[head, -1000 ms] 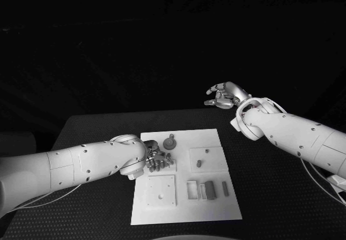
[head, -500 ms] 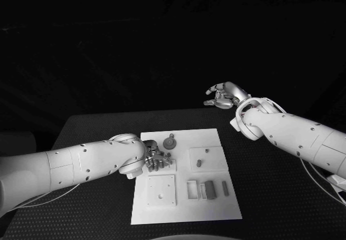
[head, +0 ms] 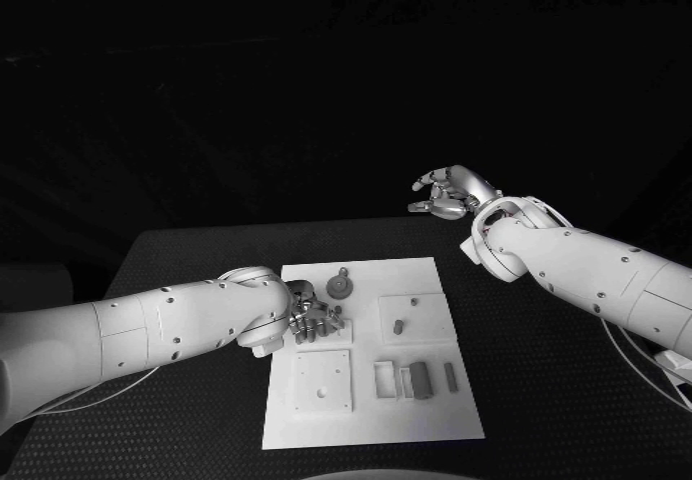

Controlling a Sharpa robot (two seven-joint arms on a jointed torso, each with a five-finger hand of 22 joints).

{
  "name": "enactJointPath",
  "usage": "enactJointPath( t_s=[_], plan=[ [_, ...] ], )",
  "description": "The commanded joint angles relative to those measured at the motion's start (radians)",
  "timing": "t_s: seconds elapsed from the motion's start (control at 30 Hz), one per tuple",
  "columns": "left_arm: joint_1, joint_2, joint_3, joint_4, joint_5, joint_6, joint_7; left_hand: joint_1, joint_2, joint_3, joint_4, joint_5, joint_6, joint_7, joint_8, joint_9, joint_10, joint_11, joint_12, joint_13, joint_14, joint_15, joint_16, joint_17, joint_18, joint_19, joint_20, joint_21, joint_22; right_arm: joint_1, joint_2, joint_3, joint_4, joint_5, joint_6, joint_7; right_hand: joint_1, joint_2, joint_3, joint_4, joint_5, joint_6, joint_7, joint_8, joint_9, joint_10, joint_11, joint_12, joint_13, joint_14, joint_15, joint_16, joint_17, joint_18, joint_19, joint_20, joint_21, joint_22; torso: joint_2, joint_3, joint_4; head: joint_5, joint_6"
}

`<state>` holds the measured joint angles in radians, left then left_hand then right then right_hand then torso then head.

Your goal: Assemble the parts on the task board

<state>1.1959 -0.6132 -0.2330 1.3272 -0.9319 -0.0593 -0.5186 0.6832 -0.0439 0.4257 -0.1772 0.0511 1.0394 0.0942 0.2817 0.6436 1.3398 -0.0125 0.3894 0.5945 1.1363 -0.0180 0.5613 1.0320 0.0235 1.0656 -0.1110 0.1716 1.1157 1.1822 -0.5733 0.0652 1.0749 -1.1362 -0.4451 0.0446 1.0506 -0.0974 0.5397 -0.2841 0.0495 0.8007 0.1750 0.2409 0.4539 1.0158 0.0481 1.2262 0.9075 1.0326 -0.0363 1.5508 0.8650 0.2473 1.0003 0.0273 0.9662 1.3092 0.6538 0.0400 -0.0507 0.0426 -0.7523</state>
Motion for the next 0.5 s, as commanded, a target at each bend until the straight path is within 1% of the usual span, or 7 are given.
enactJointPath(
  t_s=[0.03,0.3,0.43,0.5],
  plan=[
    [-0.005,0.005,-0.004,-0.011,-0.004,0.027,-0.019,-0.007,0.005,-0.002,0.009,-0.002,-0.003,-0.002,-0.006,0.002,-0.006,-0.002,0.006,0.003,-0.006,0.000,0.007,0.000,-0.007,0.003,-0.004,-0.004,0.003,-0.001,0.001,0.000,0.000,-0.002,0.013,0.003,-0.012,-0.002,-0.006,0.001,0.001,-0.002,0.008,0.002,-0.001,-0.098,0.023,0.005,-0.002,-0.006,0.001,-0.004,-0.002,0.014,0.001,0.000,-0.005,0.007,0.000,-0.0001,-0.0003,0.001,0.001],
    [-0.005,0.017,-0.004,-0.030,-0.004,0.038,-0.024,-0.027,0.010,-0.003,0.033,-0.002,-0.008,-0.001,-0.012,0.001,-0.015,-0.002,0.018,0.012,-0.011,-0.001,0.016,-0.002,-0.007,0.002,-0.005,-0.007,0.009,-0.001,0.002,0.000,0.001,-0.002,0.014,0.003,-0.012,-0.002,-0.006,0.001,0.001,-0.002,0.008,0.002,-0.001,-0.098,0.023,0.005,-0.002,-0.006,0.001,-0.004,-0.002,0.014,0.001,0.000,-0.005,0.008,0.000,-0.0002,-0.0009,0.001,0.001],
    [-0.005,0.023,-0.004,-0.036,-0.003,0.042,-0.026,-0.027,0.013,-0.002,0.036,-0.002,-0.009,-0.001,-0.013,0.001,-0.017,-0.001,0.020,0.013,-0.012,-0.001,0.018,-0.002,-0.006,0.001,-0.005,-0.007,0.010,-0.001,0.002,0.000,0.000,-0.002,0.014,0.003,-0.012,-0.001,-0.006,0.001,0.001,-0.002,0.008,0.002,-0.001,-0.098,0.023,0.005,-0.002,-0.006,0.001,-0.003,-0.002,0.014,0.001,0.000,-0.005,0.008,0.000,0.0001,-0.0007,0.001,0.002],
    [-0.005,0.026,-0.005,-0.039,-0.003,0.042,-0.027,-0.022,0.019,0.001,0.035,-0.002,-0.009,-0.001,-0.013,0.002,-0.018,-0.002,0.022,0.015,-0.013,-0.001,0.020,-0.003,-0.006,0.001,-0.005,-0.008,0.012,-0.001,0.002,0.000,0.000,-0.002,0.014,0.003,-0.012,-0.001,-0.006,0.001,0.001,-0.002,0.008,0.002,-0.001,-0.098,0.023,0.005,-0.002,-0.006,0.001,-0.003,-0.002,0.014,0.001,0.000,-0.005,0.008,0.000,0.0000,-0.0006,0.001,0.002]
  ],
)
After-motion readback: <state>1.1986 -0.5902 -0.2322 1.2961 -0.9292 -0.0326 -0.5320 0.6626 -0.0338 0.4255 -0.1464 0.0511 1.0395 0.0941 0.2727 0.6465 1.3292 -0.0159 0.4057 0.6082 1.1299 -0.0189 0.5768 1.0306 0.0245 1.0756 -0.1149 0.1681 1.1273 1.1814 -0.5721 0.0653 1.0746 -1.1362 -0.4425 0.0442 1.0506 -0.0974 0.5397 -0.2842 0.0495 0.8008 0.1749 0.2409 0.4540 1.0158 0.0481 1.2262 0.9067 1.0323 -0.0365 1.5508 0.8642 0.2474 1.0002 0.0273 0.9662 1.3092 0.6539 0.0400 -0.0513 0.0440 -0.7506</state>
